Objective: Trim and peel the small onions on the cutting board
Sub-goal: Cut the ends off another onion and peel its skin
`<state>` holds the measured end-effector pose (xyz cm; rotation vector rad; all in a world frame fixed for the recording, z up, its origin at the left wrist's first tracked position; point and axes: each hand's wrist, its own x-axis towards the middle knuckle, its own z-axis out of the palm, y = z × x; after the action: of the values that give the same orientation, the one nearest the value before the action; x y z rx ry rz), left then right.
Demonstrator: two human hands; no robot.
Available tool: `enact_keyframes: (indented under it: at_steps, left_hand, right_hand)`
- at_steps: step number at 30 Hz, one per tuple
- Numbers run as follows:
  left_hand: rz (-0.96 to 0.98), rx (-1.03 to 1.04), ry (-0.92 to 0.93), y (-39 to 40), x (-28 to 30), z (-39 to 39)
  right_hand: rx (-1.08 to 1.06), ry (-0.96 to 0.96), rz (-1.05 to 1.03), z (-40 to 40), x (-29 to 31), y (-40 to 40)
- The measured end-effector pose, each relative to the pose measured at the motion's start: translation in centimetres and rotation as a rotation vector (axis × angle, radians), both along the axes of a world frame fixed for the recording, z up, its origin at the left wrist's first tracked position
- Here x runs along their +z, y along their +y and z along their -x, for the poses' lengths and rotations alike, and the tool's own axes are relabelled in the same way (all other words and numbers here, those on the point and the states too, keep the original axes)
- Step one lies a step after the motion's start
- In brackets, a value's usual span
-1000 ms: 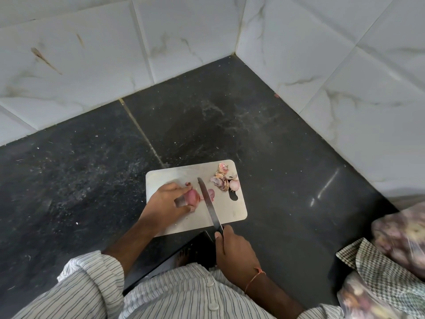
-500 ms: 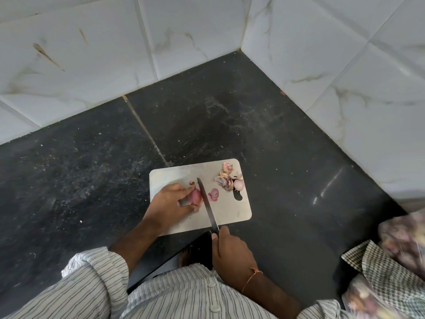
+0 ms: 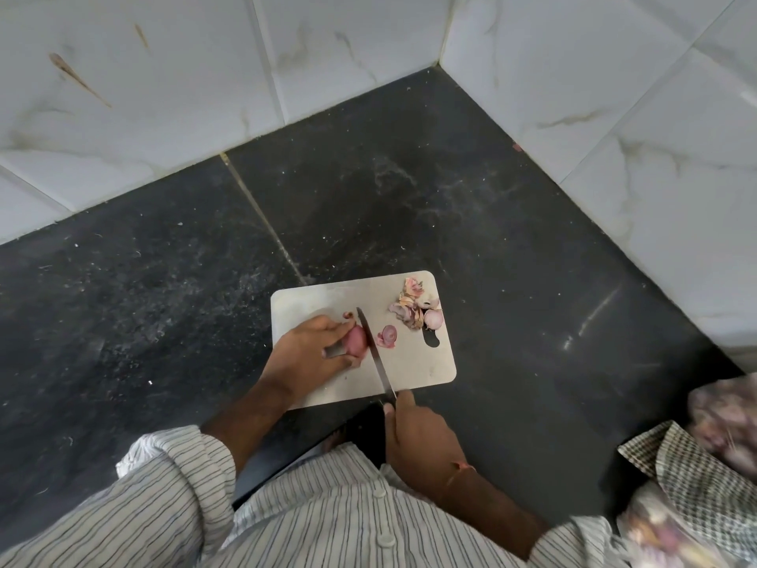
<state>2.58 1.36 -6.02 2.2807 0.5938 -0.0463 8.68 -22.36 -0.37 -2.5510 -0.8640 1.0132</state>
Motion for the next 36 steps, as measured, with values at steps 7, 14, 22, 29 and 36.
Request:
enact_keyframes:
  at_steps: [7,14,22,29,36]
  left_hand:
    - [0.000,-0.012,0.010,-0.2,0.1,0.1]
    - [0.040,0.020,-0.005,-0.1,0.0,0.4]
    - [0.104,0.050,-0.035,-0.5,0.2,0.9]
    - [0.118,0.064,-0.017,-0.3,0.5,0.9]
    - [0.077,0.071,0.001,-0.5,1.2,0.8]
  right_hand:
    - [-0.031,-0.001,-0.022,-0.2,-1.4,2.1]
    - [0.002,0.001,0.144,1.5,-1.3,-2.2]
    - [-0.041,-0.077,0.105,0.2,-1.5,-2.9]
    - [-0.101,-0.088,-0.030,0.1,-1.5,-2.7]
    - [-0.085,-0.133,-0.022,-0.9,-1.3,-3.3]
